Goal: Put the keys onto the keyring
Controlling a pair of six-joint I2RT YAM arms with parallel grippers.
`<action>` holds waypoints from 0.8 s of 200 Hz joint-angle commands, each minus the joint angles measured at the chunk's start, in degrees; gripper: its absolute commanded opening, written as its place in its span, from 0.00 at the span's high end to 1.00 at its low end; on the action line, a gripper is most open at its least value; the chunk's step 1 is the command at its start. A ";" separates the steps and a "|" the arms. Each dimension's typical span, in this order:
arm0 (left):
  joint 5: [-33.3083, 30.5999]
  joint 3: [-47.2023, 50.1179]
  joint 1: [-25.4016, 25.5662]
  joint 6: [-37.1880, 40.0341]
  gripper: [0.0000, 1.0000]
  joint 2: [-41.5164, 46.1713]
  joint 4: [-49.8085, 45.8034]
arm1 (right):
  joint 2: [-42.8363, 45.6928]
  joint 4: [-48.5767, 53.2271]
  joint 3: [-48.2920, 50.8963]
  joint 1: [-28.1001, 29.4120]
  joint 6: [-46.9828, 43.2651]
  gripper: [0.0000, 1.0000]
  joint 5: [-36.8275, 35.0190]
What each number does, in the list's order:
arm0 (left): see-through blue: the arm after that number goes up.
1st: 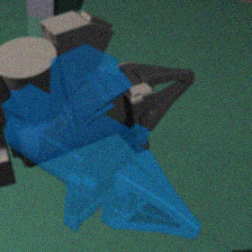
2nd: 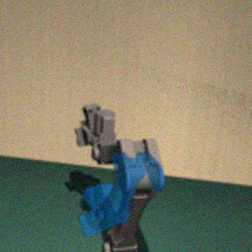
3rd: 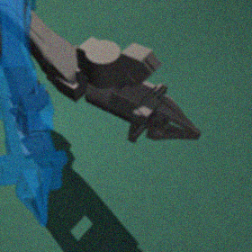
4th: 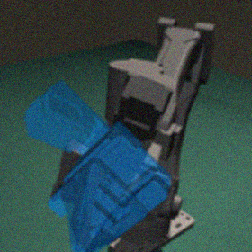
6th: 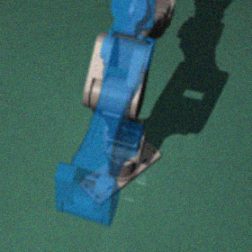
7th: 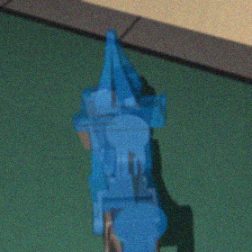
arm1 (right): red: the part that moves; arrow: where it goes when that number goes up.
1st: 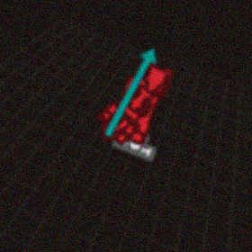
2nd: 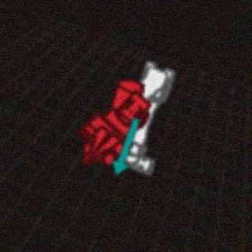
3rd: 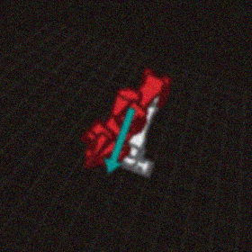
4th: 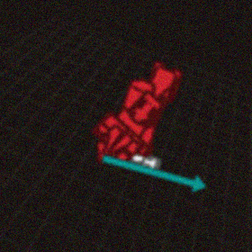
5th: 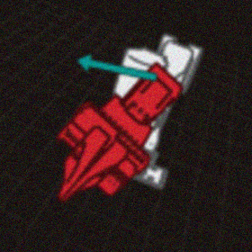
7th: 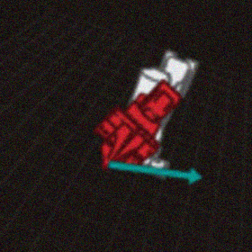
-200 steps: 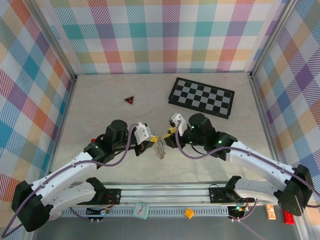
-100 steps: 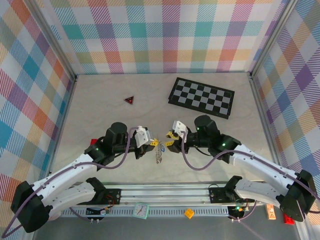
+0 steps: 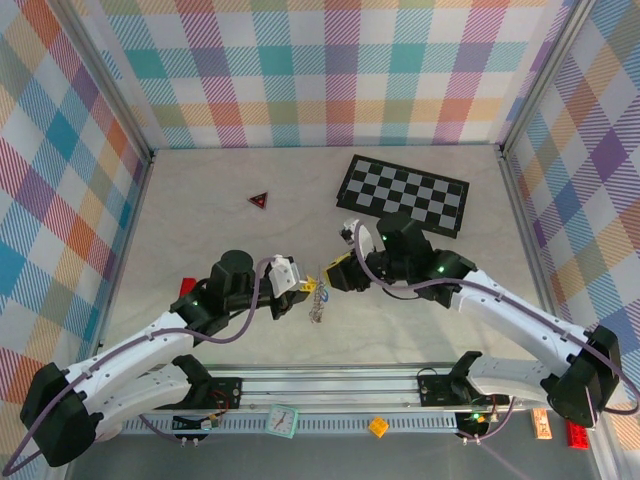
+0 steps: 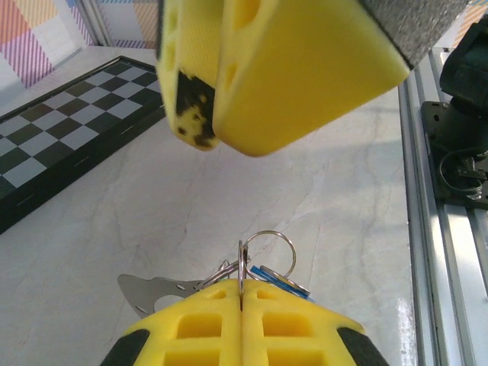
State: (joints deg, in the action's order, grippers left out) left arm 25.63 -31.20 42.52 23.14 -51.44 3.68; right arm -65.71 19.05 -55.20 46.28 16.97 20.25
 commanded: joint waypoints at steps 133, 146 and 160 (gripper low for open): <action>-3.13 0.88 1.90 -1.68 1.00 0.51 6.60 | -5.19 4.46 -3.82 0.05 10.78 0.83 5.07; -3.13 0.88 1.87 -1.69 1.00 0.52 6.69 | -5.37 4.51 -3.83 -0.01 10.79 0.87 4.89; -3.13 0.89 1.94 -1.69 1.00 0.48 6.71 | -5.39 4.58 -3.77 0.06 10.76 0.91 4.56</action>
State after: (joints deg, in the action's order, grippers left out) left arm 22.37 -30.61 43.55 21.89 -51.24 6.44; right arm -70.46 24.10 -57.56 46.28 27.53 24.71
